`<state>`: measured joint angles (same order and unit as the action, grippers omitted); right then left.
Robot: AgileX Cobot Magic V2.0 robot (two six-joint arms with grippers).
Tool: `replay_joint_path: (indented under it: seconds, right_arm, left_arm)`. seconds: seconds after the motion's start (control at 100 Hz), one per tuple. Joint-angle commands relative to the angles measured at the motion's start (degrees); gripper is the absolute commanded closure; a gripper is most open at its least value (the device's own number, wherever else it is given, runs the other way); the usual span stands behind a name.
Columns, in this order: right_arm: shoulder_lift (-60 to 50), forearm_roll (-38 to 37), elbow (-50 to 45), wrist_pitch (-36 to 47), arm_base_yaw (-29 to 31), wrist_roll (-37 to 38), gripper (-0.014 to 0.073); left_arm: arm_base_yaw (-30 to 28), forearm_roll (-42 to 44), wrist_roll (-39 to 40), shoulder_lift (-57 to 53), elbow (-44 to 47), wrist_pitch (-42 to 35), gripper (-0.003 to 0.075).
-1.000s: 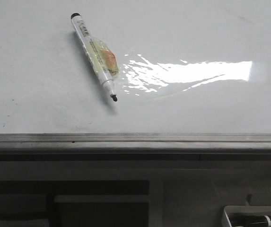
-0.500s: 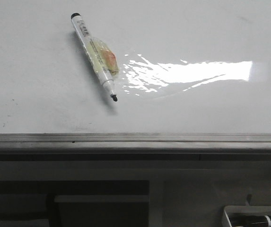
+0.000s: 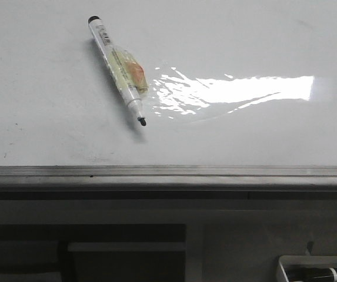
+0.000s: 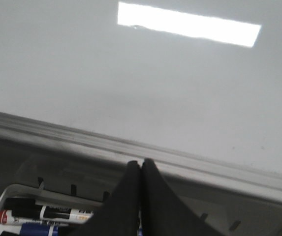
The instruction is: Write number 5 on whiteboard
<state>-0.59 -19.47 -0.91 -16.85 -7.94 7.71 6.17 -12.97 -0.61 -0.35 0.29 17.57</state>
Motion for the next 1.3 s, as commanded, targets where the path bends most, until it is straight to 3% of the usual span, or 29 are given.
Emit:
replay_joint_path:
  seconds: [0.0, 0.08, 0.16, 0.23, 0.31, 0.41, 0.5, 0.62, 0.78, 0.86, 0.91, 1.01, 1.08, 1.17, 1.29]
  right_arm:
    - [-1.0, 0.7, -1.2, 11.9, 0.3, -0.1, 0.0654]
    - [-1.0, 9.1, -1.2, 21.1, 0.3, -0.1, 0.0654]
    - [-1.0, 17.4, -1.2, 27.6, 0.3, -0.1, 0.0654]
    - [-1.0, 22.1, -1.2, 27.5, 0.3, -0.1, 0.0654]
    - [-1.0, 29.6, -1.1, 26.0, 0.3, -0.1, 0.0654]
    - [-1.0, 36.2, 0.1, 25.0, 0.3, -0.1, 0.0654]
    - [-0.8, 36.3, 4.0, 21.2, 0.3, -0.1, 0.0654]
    - [1.2, 34.1, 11.0, 10.1, 0.1, -0.4, 0.0654]
    - [7.2, 32.2, 19.0, -1.4, 0.1, -5.1, 0.0654]
    - [10.3, 32.3, 21.9, -4.8, 0.1, -8.2, 0.0635]
    - [11.9, 32.5, 23.7, -6.0, 0.1, -9.0, 0.0589]
    - [14.6, 32.5, 26.2, -8.3, 0.1, -9.0, 0.0435]
    - [16.3, 33.0, 27.1, -9.3, 0.1, -9.0, 0.0322]
    - [18.1, 34.1, 27.1, -9.6, 0.1, -9.0, 0.0246]
    - [19.0, 35.1, 27.1, -9.6, 0.1, -9.0, 0.0246]
  left_arm:
    - [-0.1, -11.5, 0.1, -1.5, 0.9, -6.7, 0.0741]
    - [-0.1, -27.3, 0.1, -1.5, 0.9, -6.9, 0.0741]
    - [-0.1, -31.4, 0.1, -1.5, 0.9, -7.4, 0.0741]
    - [-0.1, -34.2, 0.1, -1.5, 0.9, -8.0, 0.0741]
    - [-0.1, -43.7, 0.1, -1.5, 0.9, -8.3, 0.0741]
    - [-0.1, -45.4, 0.1, -1.5, 0.0, -9.6, 0.0741]
    - [0.0, -42.6, -1.6, -1.5, -2.8, -8.7, 0.0741]
    - [0.0, -35.4, -5.5, 0.8, -8.5, -4.9, 0.0741]
    - [0.0, -21.7, -6.0, 10.6, -18.5, 5.6, 0.0731]
    - [0.0, -17.8, -6.4, 16.6, -22.9, 9.6, 0.0659]
    - [0.0, -17.6, -8.7, 20.7, -24.8, 11.2, 0.0575]
    - [0.0, -21.6, -14.8, 27.1, -27.3, 13.5, 0.0355]
    - [0.5, -27.5, -20.0, 31.2, -28.4, 14.7, 0.0276]
    - [3.2, -36.5, -25.9, 35.6, -29.0, 14.7, 0.0293]
    - [7.8, -48.1, -31.8, 41.3, -29.0, 12.9, 0.0349]
